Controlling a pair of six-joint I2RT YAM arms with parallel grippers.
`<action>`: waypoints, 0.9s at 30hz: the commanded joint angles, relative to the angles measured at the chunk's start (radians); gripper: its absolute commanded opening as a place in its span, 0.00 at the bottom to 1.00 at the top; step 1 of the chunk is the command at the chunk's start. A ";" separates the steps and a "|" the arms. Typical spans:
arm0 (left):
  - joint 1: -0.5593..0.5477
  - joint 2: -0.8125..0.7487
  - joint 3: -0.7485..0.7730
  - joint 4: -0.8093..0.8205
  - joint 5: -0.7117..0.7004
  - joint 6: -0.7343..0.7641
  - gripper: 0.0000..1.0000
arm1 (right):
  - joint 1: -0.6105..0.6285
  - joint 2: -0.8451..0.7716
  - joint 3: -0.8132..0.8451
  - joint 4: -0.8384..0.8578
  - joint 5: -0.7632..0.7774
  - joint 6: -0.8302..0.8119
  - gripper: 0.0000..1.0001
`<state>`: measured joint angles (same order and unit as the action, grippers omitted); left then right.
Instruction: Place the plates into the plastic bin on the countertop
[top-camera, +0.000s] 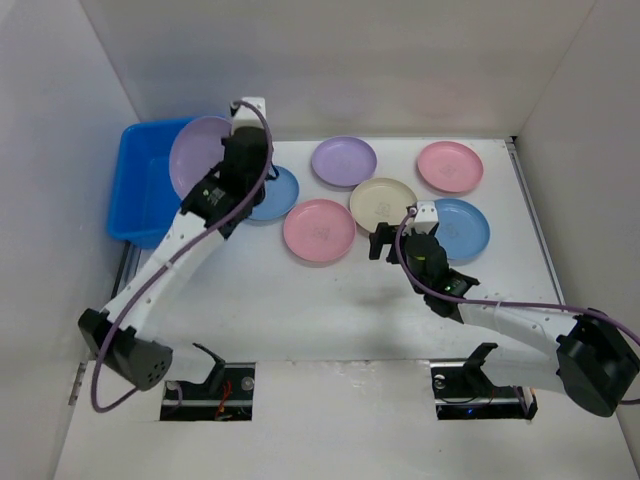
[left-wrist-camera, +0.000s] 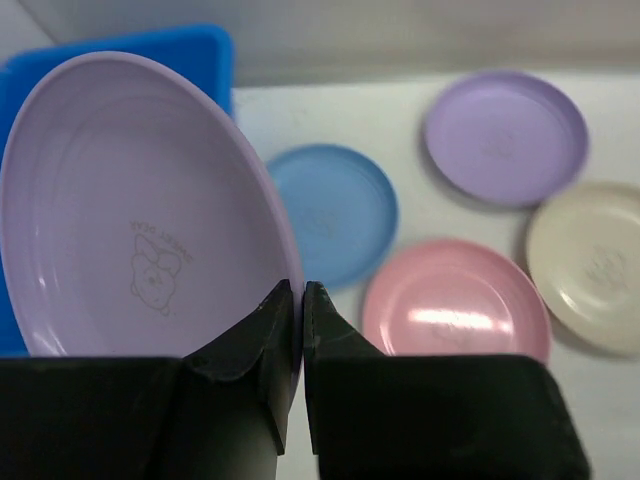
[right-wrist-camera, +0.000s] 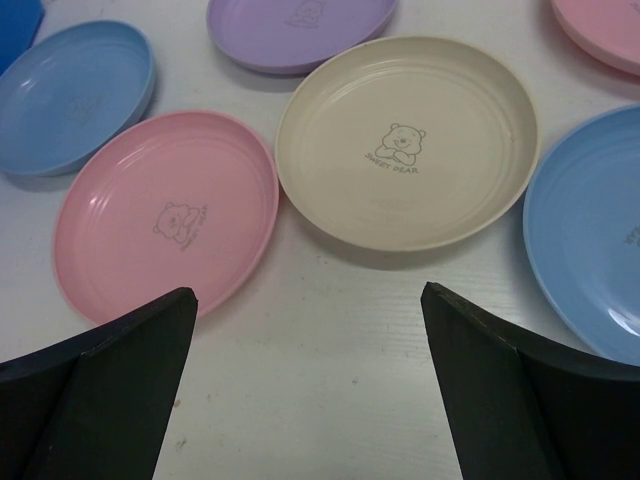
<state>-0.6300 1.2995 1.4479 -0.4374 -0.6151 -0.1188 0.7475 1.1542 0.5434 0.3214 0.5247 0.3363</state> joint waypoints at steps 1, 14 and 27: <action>0.184 0.119 0.107 0.040 0.029 0.146 0.04 | 0.014 -0.004 0.046 0.033 0.018 -0.002 1.00; 0.585 0.536 0.235 0.206 0.235 0.087 0.05 | 0.051 0.036 0.058 0.033 0.017 -0.005 1.00; 0.608 0.712 0.309 0.238 0.275 0.114 0.29 | 0.056 0.105 0.087 0.028 0.014 -0.017 1.00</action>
<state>-0.0265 2.0510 1.7237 -0.2634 -0.3374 -0.0204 0.7937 1.2552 0.5846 0.3210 0.5293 0.3286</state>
